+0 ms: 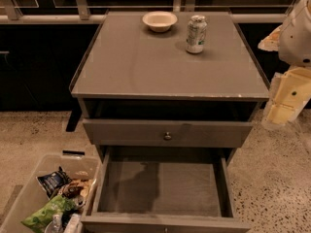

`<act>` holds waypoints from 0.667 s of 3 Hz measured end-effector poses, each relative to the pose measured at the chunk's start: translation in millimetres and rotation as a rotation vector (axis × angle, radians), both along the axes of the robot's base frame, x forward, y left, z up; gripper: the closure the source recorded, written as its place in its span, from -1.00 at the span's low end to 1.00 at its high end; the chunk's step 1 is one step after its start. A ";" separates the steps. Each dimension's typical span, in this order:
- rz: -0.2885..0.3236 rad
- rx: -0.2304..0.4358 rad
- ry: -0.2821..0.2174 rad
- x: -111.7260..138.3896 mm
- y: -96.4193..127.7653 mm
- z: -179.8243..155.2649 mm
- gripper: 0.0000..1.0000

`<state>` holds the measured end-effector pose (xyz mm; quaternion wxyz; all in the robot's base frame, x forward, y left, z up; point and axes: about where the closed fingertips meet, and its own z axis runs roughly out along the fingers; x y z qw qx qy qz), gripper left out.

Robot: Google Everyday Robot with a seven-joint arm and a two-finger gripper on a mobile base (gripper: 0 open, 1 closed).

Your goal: Place 7up can into middle drawer

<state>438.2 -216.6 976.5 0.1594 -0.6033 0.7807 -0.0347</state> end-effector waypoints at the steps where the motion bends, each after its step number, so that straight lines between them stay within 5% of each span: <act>1: -0.003 0.002 -0.016 4.1 0.5 -1.4 -1.00; 2: -0.006 0.025 -0.065 20.9 1.6 -12.7 -1.00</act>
Offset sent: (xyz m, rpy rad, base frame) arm 0.0592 0.0046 -0.0260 0.0716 -0.1762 -0.0157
